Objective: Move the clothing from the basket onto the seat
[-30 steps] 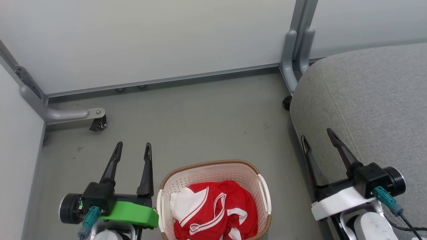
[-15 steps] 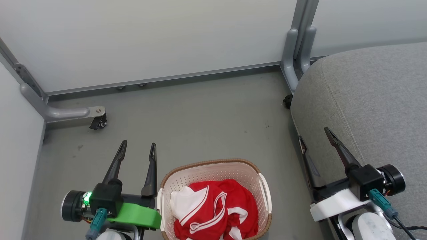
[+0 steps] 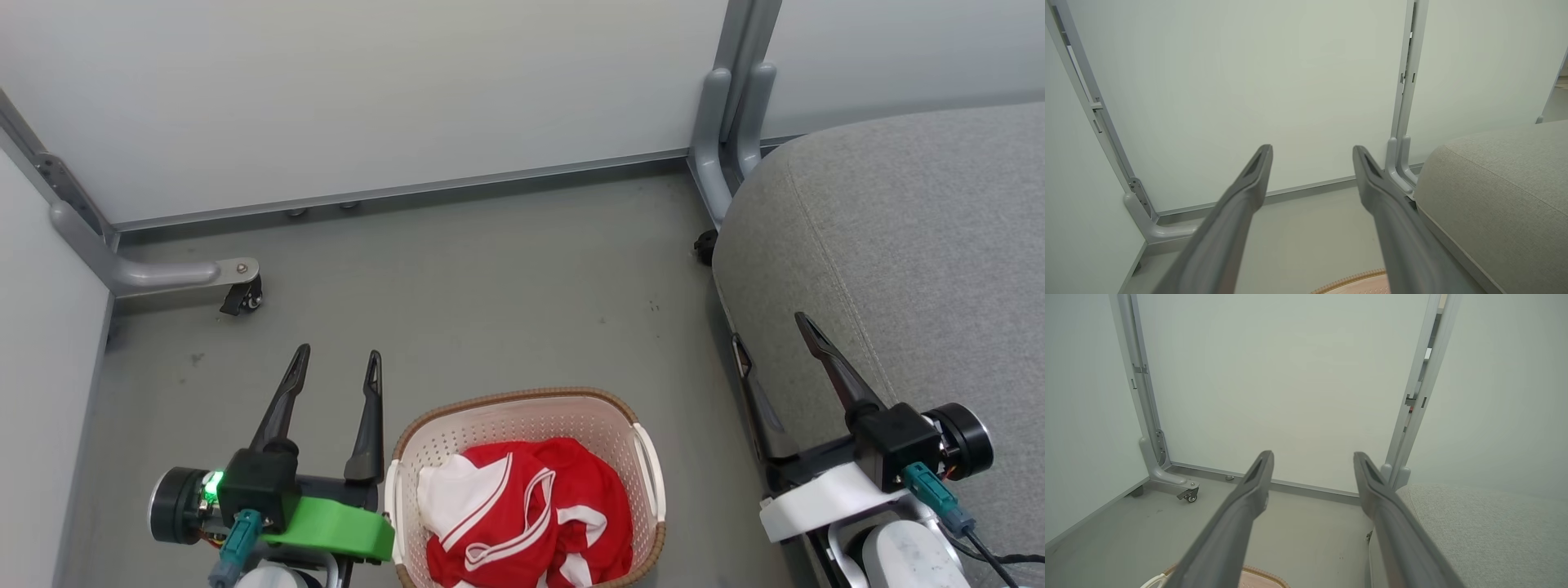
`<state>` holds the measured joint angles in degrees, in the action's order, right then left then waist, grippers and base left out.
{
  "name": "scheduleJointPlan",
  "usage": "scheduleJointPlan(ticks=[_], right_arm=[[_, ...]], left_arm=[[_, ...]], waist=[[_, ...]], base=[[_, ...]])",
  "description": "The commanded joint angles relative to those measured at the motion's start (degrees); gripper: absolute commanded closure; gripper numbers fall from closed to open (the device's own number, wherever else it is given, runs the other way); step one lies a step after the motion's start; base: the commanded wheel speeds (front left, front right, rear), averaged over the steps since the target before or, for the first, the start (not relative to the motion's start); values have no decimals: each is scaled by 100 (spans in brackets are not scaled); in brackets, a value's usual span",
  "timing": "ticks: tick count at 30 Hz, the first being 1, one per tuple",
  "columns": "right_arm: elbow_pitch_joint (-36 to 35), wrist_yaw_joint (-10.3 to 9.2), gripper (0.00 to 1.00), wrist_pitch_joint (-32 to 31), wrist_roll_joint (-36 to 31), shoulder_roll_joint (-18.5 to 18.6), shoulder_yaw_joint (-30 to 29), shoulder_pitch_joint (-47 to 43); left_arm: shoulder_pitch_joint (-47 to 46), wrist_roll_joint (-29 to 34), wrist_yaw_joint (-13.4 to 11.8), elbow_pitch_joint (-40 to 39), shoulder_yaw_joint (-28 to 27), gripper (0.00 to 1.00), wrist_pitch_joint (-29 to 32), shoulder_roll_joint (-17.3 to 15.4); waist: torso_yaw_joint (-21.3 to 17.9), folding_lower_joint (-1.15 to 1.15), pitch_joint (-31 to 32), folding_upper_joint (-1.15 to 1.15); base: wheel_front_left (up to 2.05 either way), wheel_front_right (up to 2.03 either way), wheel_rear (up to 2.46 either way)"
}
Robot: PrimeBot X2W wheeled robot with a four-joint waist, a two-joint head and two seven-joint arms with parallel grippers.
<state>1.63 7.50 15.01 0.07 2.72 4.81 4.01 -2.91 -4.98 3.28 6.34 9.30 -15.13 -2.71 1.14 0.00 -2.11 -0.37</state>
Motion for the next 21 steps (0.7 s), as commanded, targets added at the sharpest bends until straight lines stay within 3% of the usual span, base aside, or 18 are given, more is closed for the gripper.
scheduleJointPlan(ticks=[1,10,21], right_arm=[[-2,-2,0,26,22,31,-2,-51],[-58,-2,0,20,21,31,-59,142],[-262,-2,0,20,-149,29,-186,985]], left_arm=[[52,8,-15,10,-19,0,-3,-32],[-143,-51,46,91,66,0,-3,-31],[-1267,382,329,756,428,0,-3,-73]], waist=[[-2,0,-9,37],[-22,0,-388,37],[-8,0,-1943,37]], base=[[0,0,0],[0,0,0],[0,0,0]])
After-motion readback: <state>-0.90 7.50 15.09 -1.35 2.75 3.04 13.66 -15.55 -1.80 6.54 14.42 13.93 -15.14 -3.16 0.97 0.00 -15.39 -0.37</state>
